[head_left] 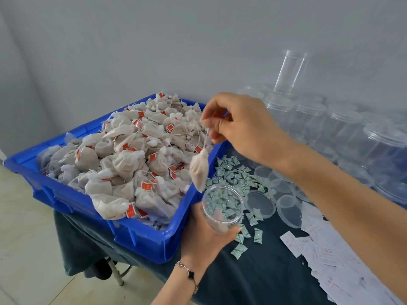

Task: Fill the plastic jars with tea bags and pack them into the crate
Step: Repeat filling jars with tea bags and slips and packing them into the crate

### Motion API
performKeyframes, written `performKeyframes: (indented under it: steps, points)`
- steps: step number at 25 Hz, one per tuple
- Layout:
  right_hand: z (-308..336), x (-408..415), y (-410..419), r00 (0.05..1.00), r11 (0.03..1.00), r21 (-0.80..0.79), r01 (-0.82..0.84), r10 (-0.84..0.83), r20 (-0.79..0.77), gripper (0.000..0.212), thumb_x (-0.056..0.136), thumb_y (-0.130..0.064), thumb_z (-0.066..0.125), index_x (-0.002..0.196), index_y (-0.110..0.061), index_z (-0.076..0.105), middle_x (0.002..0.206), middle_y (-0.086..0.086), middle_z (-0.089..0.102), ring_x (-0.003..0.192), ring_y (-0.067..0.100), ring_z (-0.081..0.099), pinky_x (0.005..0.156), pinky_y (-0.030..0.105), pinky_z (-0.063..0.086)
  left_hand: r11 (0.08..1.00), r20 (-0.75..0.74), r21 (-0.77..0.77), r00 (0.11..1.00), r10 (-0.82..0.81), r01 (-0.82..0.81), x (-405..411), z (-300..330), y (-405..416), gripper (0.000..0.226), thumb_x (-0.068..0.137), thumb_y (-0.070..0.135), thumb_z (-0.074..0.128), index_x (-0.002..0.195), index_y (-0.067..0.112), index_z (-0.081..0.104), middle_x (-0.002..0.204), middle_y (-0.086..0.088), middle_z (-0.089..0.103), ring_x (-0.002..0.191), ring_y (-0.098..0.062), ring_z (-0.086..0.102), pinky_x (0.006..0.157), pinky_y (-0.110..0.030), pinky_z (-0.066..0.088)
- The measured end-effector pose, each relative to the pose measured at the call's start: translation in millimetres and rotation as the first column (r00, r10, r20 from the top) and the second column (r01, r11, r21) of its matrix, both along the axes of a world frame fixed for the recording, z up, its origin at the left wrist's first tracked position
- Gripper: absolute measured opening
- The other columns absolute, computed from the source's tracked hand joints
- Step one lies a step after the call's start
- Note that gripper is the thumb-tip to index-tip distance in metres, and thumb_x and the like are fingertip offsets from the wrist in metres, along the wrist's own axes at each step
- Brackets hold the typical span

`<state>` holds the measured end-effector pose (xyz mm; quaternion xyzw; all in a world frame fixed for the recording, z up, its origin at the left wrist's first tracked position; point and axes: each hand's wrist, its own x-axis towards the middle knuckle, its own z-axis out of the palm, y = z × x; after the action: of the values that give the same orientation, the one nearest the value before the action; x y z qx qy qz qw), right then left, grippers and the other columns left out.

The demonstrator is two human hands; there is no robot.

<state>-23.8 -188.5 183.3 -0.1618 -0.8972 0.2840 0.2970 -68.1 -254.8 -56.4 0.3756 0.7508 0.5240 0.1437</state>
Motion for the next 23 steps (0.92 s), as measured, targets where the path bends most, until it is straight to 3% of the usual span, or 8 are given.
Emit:
performKeyframes:
  steps: [2, 4, 6, 8, 9, 13, 19, 23]
  points:
    - [2.5, 9.9, 5.2, 0.999, 1.0, -0.015, 0.019, -0.02, -0.038, 0.009, 0.089, -0.001, 0.06, 0.084, -0.008, 0.062, 0.064, -0.002, 0.062, 0.057, 0.012, 0.064, 0.057, 0.018, 0.055, 0.999, -0.022, -0.04, 1.0, 0.021, -0.022, 0.5, 1.3, 0.1, 0.095, 0.04, 0.07, 0.07, 0.117, 0.025, 0.037, 0.107, 0.016, 0.05, 0.1, -0.007, 0.057, 0.084, -0.026, 0.052]
    - [-7.2, 20.4, 9.6, 0.998, 0.999, -0.004, 0.04, -0.04, 0.042, 0.01, 0.089, -0.004, 0.061, 0.082, -0.011, 0.062, 0.064, -0.002, 0.063, 0.057, 0.011, 0.064, 0.056, 0.018, 0.055, 0.997, -0.043, -0.073, 0.998, 0.034, -0.037, 0.4, 3.6, 0.1, 0.096, 0.038, 0.072, 0.066, 0.116, 0.024, 0.036, 0.105, 0.013, 0.05, 0.098, -0.012, 0.058, 0.081, -0.029, 0.052]
    - [-27.4, 26.2, 11.4, 0.942, 0.997, 0.069, 0.02, -0.042, 0.333, 0.007, 0.088, -0.013, 0.064, 0.081, -0.015, 0.064, 0.07, -0.001, 0.065, 0.059, 0.01, 0.064, 0.058, 0.021, 0.053, 0.996, -0.063, -0.083, 0.997, 0.033, -0.038, -0.1, 4.2, 0.1, 0.096, 0.039, 0.07, 0.068, 0.116, 0.021, 0.037, 0.102, 0.013, 0.049, 0.093, -0.011, 0.058, 0.077, -0.025, 0.051]
    - [-48.9, 23.9, 12.7, 0.751, 0.987, 0.146, -0.066, -0.047, 0.658, 0.016, 0.087, -0.027, 0.066, 0.081, -0.013, 0.069, 0.077, 0.002, 0.069, 0.07, 0.013, 0.064, 0.064, 0.017, 0.045, 0.997, -0.094, -0.068, 0.995, 0.033, -0.039, -0.5, 2.8, 0.2, 0.094, 0.041, 0.068, 0.072, 0.114, 0.019, 0.038, 0.098, 0.014, 0.046, 0.085, -0.007, 0.052, 0.071, -0.021, 0.047]
    - [-57.0, 18.2, 14.4, 0.703, 0.981, 0.176, -0.084, -0.067, 0.708, 0.027, 0.088, -0.034, 0.063, 0.082, -0.009, 0.07, 0.079, 0.005, 0.069, 0.073, 0.016, 0.063, 0.066, 0.016, 0.043, 0.997, -0.104, -0.064, 0.994, 0.037, -0.043, -0.9, 2.3, 0.3, 0.092, 0.041, 0.068, 0.073, 0.111, 0.02, 0.038, 0.098, 0.015, 0.047, 0.083, -0.005, 0.051, 0.071, -0.02, 0.046]
    - [-69.9, -27.8, 15.3, 0.814, 0.968, 0.248, -0.026, -0.124, 0.568, 0.024, 0.093, -0.031, 0.053, 0.092, -0.015, 0.071, 0.083, 0.0, 0.068, 0.078, 0.015, 0.062, 0.068, 0.029, 0.049, 1.0, -0.039, -0.029, 0.999, 0.008, -0.009, -3.2, 0.2, 3.0, 0.084, 0.045, 0.066, 0.075, 0.112, 0.024, 0.045, 0.104, 0.012, 0.059, 0.095, -0.005, 0.06, 0.078, -0.028, 0.054]
    - [-102.3, -86.5, 4.6, 0.532, 0.917, 0.396, -0.056, -0.308, 0.789, 0.023, 0.079, -0.017, 0.057, 0.063, -0.017, 0.042, 0.067, 0.0, 0.047, 0.066, 0.02, 0.046, 0.078, 0.039, 0.04, 0.99, -0.11, -0.022, 0.984, -0.14, 0.139, -8.2, 2.0, 6.2, 0.069, 0.059, 0.054, 0.072, 0.112, 0.016, 0.052, 0.104, 0.008, 0.058, 0.1, -0.005, 0.059, 0.081, -0.019, 0.049]
    - [-103.4, -85.4, 6.6, 0.646, 0.959, 0.276, 0.056, -0.246, 0.723, 0.009, 0.08, 0.001, 0.057, 0.078, -0.008, 0.059, 0.085, 0.007, 0.062, 0.082, 0.026, 0.057, 0.073, 0.039, 0.045, 0.989, -0.043, 0.009, 0.988, -0.147, 0.148, -8.4, 1.3, 6.0, 0.072, 0.059, 0.055, 0.075, 0.114, 0.014, 0.053, 0.107, 0.004, 0.06, 0.101, -0.008, 0.06, 0.083, -0.026, 0.051]
